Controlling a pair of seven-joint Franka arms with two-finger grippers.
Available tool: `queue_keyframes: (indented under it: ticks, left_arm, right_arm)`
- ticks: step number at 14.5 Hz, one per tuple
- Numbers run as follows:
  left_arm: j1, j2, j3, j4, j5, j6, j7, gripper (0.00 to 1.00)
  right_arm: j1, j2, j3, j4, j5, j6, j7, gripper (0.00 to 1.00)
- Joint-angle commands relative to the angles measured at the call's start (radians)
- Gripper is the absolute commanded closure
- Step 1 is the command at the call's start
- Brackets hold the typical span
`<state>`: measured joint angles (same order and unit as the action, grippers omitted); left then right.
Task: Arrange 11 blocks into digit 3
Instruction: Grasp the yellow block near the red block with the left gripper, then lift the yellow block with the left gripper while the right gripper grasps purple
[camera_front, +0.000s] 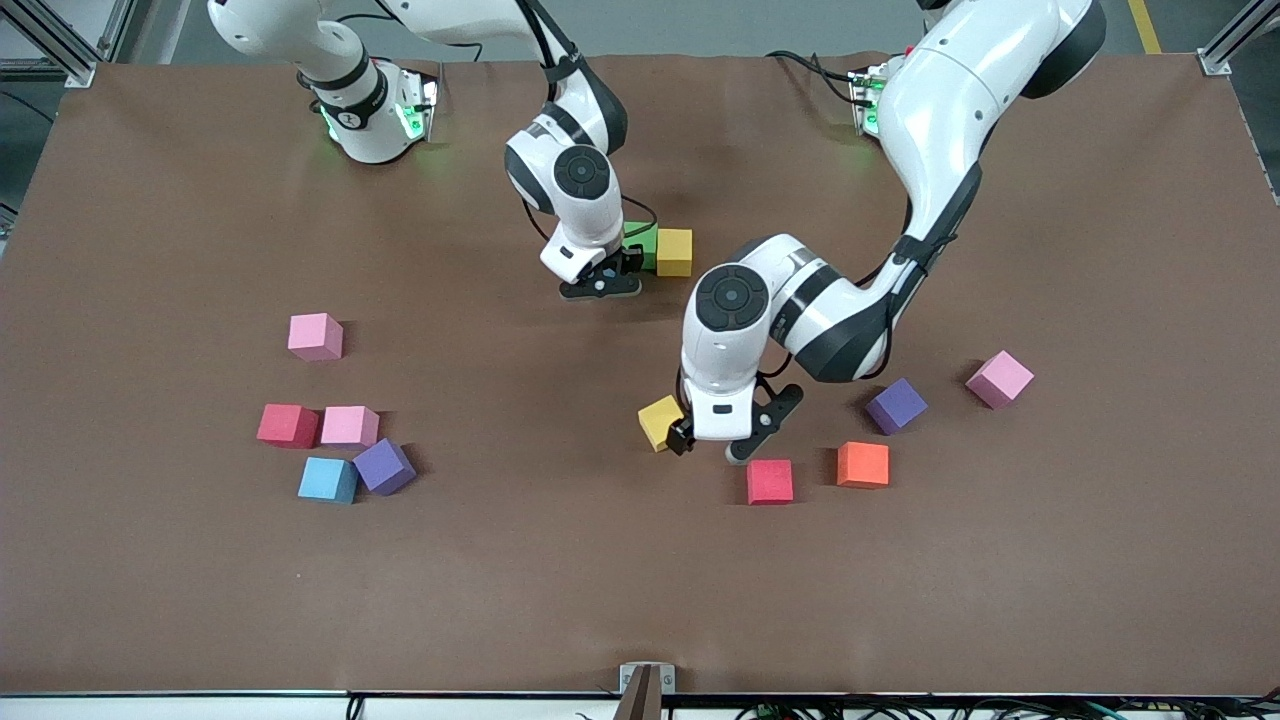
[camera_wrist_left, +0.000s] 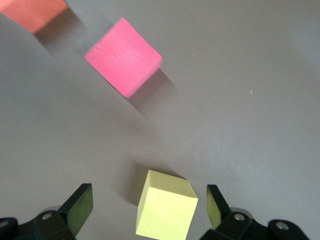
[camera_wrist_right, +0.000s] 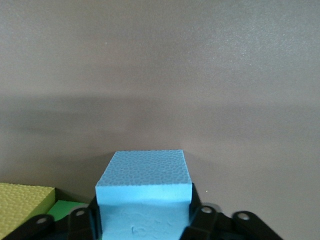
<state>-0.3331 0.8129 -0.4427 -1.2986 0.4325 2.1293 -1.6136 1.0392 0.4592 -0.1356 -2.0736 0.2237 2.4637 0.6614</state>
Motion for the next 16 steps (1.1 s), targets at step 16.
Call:
queue_keyframes:
  ticks: [16]
  left_arm:
    - [-0.070,0.192,0.021,0.110,-0.047,0.069,0.213,0.04]
  right_arm:
    - [-0.451,-0.036,-0.012,0.258,0.008,-0.256,-0.683,0.00]
